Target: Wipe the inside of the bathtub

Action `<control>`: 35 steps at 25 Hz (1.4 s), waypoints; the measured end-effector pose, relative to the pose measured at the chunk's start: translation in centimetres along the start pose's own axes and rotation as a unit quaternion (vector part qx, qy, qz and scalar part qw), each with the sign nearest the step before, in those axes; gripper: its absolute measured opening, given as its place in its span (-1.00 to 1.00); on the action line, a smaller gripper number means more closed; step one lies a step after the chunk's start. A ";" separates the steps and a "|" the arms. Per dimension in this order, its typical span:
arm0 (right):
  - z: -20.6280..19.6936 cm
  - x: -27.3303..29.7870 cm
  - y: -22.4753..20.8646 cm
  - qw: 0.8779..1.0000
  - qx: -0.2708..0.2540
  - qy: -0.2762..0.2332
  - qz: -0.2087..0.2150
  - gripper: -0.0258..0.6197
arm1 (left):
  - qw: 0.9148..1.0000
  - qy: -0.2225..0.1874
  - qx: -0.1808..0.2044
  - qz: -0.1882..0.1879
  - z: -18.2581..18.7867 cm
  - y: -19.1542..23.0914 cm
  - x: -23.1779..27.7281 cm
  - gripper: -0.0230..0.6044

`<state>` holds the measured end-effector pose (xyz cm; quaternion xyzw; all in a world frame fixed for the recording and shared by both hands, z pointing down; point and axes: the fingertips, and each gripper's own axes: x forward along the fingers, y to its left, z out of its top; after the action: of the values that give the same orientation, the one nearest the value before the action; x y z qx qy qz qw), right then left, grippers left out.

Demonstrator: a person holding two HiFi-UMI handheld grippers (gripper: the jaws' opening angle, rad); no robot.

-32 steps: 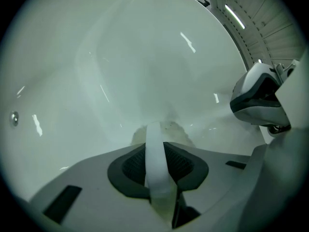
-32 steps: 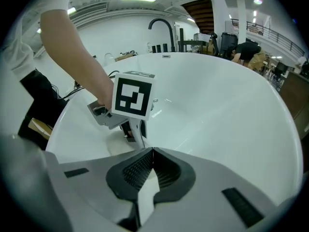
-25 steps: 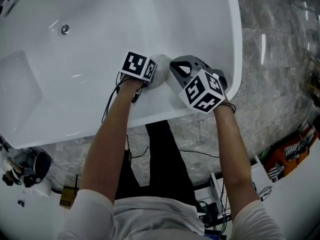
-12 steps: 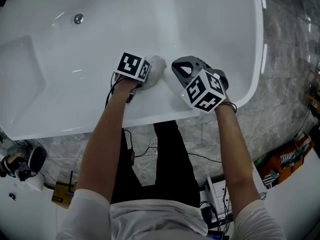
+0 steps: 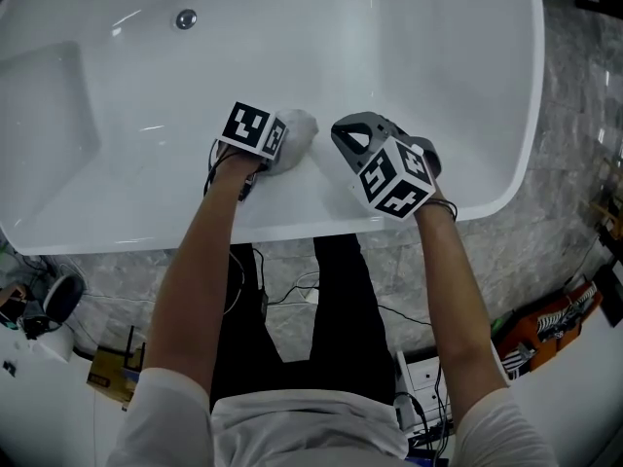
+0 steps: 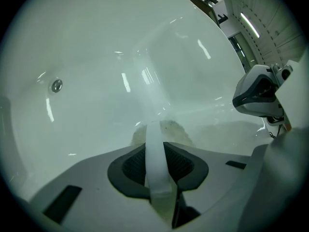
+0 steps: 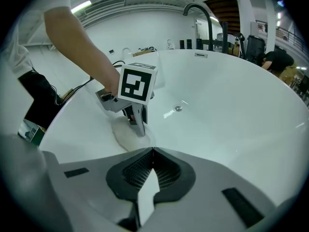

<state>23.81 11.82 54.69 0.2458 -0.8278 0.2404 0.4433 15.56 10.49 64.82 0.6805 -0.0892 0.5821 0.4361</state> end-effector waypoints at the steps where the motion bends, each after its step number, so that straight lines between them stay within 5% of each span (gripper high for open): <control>1: 0.3 0.5 0.3 1.000 -0.002 0.001 0.002 -0.86 | 1.000 0.000 -0.001 0.001 -0.4 0.6 -0.1 -0.62; 26: 11.6 10.3 7.1 0.996 -0.072 0.015 0.057 -0.86 | 0.998 -0.028 -0.056 0.024 -9.2 16.0 -7.5 -0.62; 35: 13.5 12.4 7.4 0.995 -0.078 0.019 0.063 -0.86 | 0.999 0.007 -0.037 0.029 -10.9 19.6 -8.3 -0.62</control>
<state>4.83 6.75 57.28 0.1532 -0.8494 0.2075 0.4605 -7.05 3.05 66.58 0.6567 -0.1270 0.5955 0.4449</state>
